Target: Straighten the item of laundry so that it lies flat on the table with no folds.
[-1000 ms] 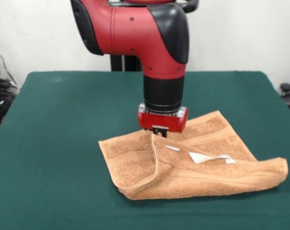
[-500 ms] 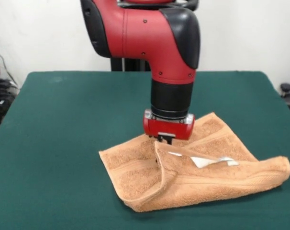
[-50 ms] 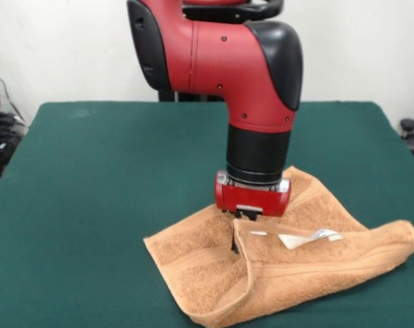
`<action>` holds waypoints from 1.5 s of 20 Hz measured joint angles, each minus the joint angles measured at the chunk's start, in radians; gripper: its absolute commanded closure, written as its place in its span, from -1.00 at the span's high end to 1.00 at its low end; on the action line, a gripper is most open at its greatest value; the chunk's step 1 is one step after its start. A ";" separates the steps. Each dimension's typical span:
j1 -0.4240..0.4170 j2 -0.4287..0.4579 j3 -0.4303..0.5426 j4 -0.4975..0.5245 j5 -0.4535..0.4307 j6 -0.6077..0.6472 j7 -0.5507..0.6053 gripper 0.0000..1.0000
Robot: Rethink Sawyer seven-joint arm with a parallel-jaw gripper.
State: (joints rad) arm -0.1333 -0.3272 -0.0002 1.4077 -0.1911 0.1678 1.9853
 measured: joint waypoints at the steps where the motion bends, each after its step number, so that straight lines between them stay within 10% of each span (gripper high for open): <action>1: 0.000 0.001 0.000 -0.006 0.002 0.000 0.000 -1.00; 21: 0.011 -0.002 -0.008 -0.021 0.021 0.000 0.000 -1.00; 30: 0.143 0.008 -0.118 -0.086 0.132 0.022 0.000 -1.00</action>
State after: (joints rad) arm 0.0102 -0.3191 -0.1180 1.3218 -0.0588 0.1895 1.9853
